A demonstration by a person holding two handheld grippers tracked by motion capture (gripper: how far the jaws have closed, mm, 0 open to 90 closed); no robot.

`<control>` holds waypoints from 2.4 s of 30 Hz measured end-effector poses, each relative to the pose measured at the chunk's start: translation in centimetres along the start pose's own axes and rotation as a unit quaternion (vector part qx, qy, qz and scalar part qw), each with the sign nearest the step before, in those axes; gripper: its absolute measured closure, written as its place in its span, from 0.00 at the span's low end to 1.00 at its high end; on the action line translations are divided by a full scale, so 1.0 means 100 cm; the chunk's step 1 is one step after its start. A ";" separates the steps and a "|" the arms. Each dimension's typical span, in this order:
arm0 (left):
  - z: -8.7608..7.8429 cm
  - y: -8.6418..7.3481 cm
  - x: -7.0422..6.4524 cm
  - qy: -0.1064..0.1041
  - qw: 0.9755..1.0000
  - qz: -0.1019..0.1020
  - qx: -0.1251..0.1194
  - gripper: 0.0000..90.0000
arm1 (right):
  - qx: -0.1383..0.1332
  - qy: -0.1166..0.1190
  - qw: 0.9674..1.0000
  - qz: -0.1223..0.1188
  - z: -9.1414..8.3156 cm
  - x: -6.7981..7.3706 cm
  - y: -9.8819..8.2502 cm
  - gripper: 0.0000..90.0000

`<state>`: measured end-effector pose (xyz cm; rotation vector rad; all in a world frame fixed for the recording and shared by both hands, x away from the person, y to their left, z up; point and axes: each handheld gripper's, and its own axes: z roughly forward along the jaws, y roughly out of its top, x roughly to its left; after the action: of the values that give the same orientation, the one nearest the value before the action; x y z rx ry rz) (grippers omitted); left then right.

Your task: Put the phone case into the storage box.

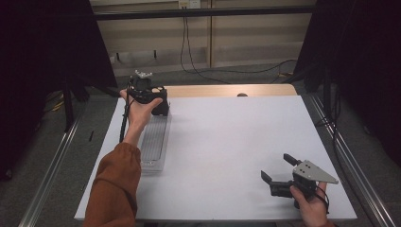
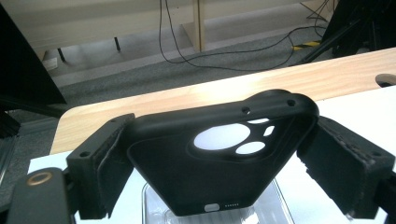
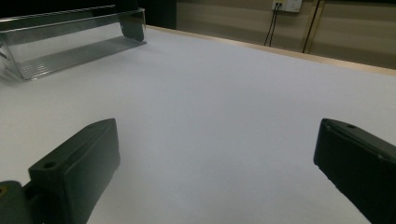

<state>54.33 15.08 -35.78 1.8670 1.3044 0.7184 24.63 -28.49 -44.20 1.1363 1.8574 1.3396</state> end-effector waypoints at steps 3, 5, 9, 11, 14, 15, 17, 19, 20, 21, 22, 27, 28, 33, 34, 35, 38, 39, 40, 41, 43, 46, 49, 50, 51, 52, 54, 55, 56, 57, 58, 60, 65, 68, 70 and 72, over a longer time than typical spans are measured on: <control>0.001 0.000 0.000 0.000 1.000 0.001 0.000 0.15 | -0.001 0.000 1.000 0.001 0.000 0.000 0.000 0.00; 0.002 0.001 0.000 -0.002 1.000 -0.002 -0.002 0.15 | -0.001 0.000 1.000 0.001 0.000 0.000 0.000 0.00; 0.003 0.001 0.002 -0.007 1.000 -0.005 -0.004 0.15 | 0.000 -0.001 1.000 0.002 0.000 0.000 0.000 0.00; 0.004 0.001 0.002 -0.009 1.000 -0.005 -0.005 0.15 | 0.002 -0.001 1.000 0.001 0.000 0.000 0.000 0.00; 0.005 0.001 0.003 -0.017 1.000 -0.010 -0.004 0.15 | 0.001 0.000 1.000 0.000 0.000 0.000 0.000 0.00; 0.005 0.000 0.003 -0.016 1.000 -0.009 -0.005 0.15 | 0.000 0.000 1.000 0.000 0.000 0.000 0.000 0.00; 0.005 0.000 0.003 -0.015 1.000 -0.005 -0.002 0.15 | 0.001 0.000 1.000 0.001 0.000 0.000 0.000 0.00; 0.006 0.000 0.003 -0.015 1.000 -0.012 -0.005 0.15 | 0.001 0.000 1.000 0.001 0.000 0.000 0.000 0.00; 0.007 0.000 0.003 -0.015 1.000 -0.008 -0.003 0.15 | 0.001 0.000 1.000 0.001 0.000 0.000 0.000 0.00; 0.007 0.000 0.003 -0.014 1.000 -0.009 -0.004 0.15 | 0.001 0.000 1.000 0.001 0.000 0.000 0.000 0.00; 0.007 0.000 0.002 -0.015 1.000 -0.007 -0.005 0.15 | 0.001 0.001 1.000 0.001 0.000 0.000 0.000 0.00; 0.009 -0.001 0.003 -0.015 1.000 -0.006 -0.005 0.15 | 0.001 0.001 1.000 0.001 0.000 0.000 0.000 0.00; 0.009 -0.001 0.003 -0.015 1.000 -0.006 -0.006 0.15 | 0.001 0.001 1.000 0.001 0.000 0.000 0.000 0.00; 0.010 -0.002 0.004 -0.018 1.000 -0.003 -0.006 0.15 | 0.001 0.001 1.000 0.001 0.000 0.000 0.000 0.00; 0.010 -0.002 0.004 -0.019 1.000 -0.007 -0.005 0.15 | 0.001 0.001 1.000 0.002 0.000 0.000 0.000 0.00; 0.010 -0.002 0.004 -0.024 1.000 -0.010 -0.004 0.14 | 0.001 0.001 1.000 0.001 0.000 0.000 0.000 0.00; 0.010 -0.002 0.003 -0.024 1.000 -0.008 -0.005 0.10 | 0.000 0.002 1.000 0.001 0.000 0.000 0.000 0.00; 0.010 -0.002 0.004 -0.027 1.000 -0.013 -0.005 0.09 | 0.000 0.002 1.000 0.002 0.000 0.000 0.000 0.00; 0.010 -0.002 0.004 -0.026 1.000 -0.012 -0.006 0.09 | 0.000 0.002 1.000 0.002 0.000 0.000 0.000 0.00; 0.010 -0.002 0.004 -0.025 1.000 -0.011 -0.008 0.09 | 0.000 0.002 1.000 0.001 0.000 0.000 0.000 0.00; 0.010 -0.002 0.005 -0.025 1.000 -0.011 -0.013 0.07 | 0.000 0.001 1.000 0.001 0.000 0.000 0.000 0.00; 0.010 -0.002 0.007 -0.023 0.999 -0.012 -0.019 0.04 | 0.000 0.002 1.000 0.002 0.000 0.000 0.000 0.00; 0.009 -0.002 0.010 -0.029 0.999 -0.009 -0.024 0.04 | -0.001 0.001 1.000 0.002 0.000 0.000 0.000 0.00; 0.009 -0.002 0.011 -0.033 0.999 -0.014 -0.032 0.04 | -0.001 0.001 1.000 0.002 0.000 0.000 0.000 0.00; 0.009 -0.003 0.011 -0.031 0.999 -0.017 -0.034 0.04 | -0.001 0.001 1.000 0.002 0.000 0.000 0.000 0.00; 0.010 -0.003 0.012 -0.031 0.999 -0.015 -0.035 0.04 | -0.001 0.001 1.000 0.002 0.000 0.000 0.000 0.00; 0.010 -0.003 0.014 -0.032 0.999 -0.019 -0.037 0.04 | -0.001 0.001 1.000 0.002 -0.001 0.000 0.000 0.00; 0.010 -0.003 0.015 -0.034 0.998 -0.021 -0.040 0.04 | -0.001 0.001 1.000 0.002 -0.001 0.000 0.000 0.00; 0.010 -0.004 0.015 -0.036 0.998 -0.024 -0.041 0.04 | -0.002 0.002 1.000 0.002 -0.001 0.000 0.000 0.00; 0.010 -0.004 0.015 -0.037 0.998 -0.019 -0.042 0.04 | -0.002 0.002 1.000 0.002 -0.001 0.000 0.000 0.00; 0.010 -0.004 0.015 -0.034 0.998 -0.015 -0.043 0.04 | -0.002 0.002 1.000 0.002 -0.001 0.000 0.000 0.00; 0.010 -0.004 0.016 -0.037 0.998 -0.021 -0.051 0.04 | -0.001 0.002 1.000 0.002 -0.001 0.000 0.000 0.00; 0.006 -0.005 0.019 -0.032 0.997 -0.018 -0.061 0.04 | -0.002 0.002 1.000 0.001 -0.001 0.000 0.000 0.00; 0.003 -0.007 0.020 -0.021 0.997 -0.016 -0.067 0.06 | -0.001 0.001 1.000 0.001 -0.001 0.000 0.000 0.00; 0.002 -0.009 0.022 -0.027 0.997 -0.020 -0.069 0.06 | -0.002 0.001 1.000 0.001 -0.001 0.000 0.000 0.00; 0.000 -0.011 0.023 -0.038 0.996 -0.027 -0.075 0.06 | -0.001 0.000 1.000 0.001 -0.001 0.000 0.000 0.00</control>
<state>54.53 17.45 -36.61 1.7150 1.2144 0.6917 24.56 -28.50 -44.21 1.1373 1.8547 1.3436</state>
